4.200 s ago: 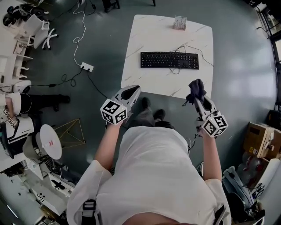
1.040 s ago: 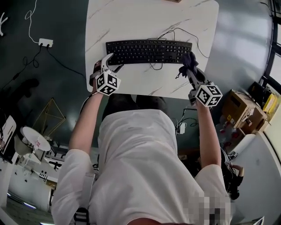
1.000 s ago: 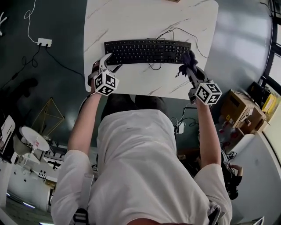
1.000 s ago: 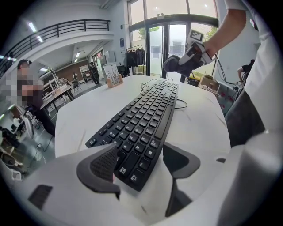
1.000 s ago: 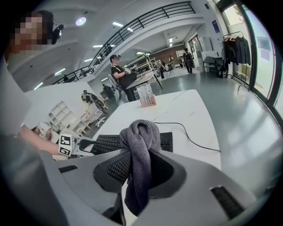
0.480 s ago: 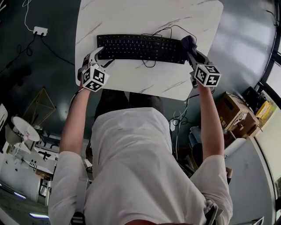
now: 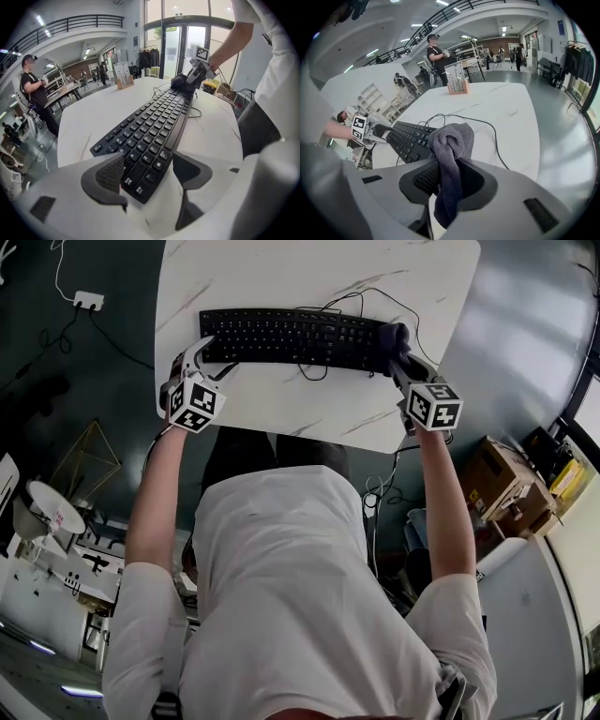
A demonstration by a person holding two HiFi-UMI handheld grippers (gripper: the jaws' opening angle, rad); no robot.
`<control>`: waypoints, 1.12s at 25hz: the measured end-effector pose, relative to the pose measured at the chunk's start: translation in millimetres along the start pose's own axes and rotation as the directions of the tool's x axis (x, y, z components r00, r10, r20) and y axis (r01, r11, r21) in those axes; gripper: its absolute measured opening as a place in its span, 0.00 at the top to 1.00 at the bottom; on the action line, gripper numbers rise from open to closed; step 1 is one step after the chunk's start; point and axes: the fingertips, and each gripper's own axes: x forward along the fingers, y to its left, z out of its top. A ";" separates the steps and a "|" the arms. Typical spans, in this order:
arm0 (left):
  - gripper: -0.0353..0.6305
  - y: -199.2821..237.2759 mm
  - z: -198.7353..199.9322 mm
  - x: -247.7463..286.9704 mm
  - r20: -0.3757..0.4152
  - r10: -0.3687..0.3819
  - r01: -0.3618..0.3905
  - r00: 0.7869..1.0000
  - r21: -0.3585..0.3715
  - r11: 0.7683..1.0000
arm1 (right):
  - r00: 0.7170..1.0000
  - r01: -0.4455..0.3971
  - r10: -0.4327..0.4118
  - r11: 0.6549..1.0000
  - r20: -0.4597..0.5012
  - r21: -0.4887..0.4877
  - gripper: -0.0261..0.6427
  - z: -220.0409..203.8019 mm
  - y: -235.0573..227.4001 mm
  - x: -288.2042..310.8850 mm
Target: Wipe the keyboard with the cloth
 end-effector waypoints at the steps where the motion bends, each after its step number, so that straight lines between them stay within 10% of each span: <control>1: 0.46 -0.1 0.1 0.3 -0.002 0.001 -0.001 1.000 -0.002 1.000 | 1.000 -0.010 0.010 1.000 -0.005 0.004 0.81 -6.8 2.3 -1.7; 15: 0.47 -1.0 -3.8 -0.5 -0.028 0.030 -0.031 0.999 -0.028 0.999 | 0.983 -0.161 0.163 0.987 -0.091 0.029 0.81 -81.7 48.1 -9.9; 28: 0.47 -2.1 -0.9 -5.0 -0.005 0.022 -0.022 1.000 -0.007 1.000 | 0.977 -0.201 0.205 0.977 -0.053 0.064 0.81 -64.2 68.7 1.9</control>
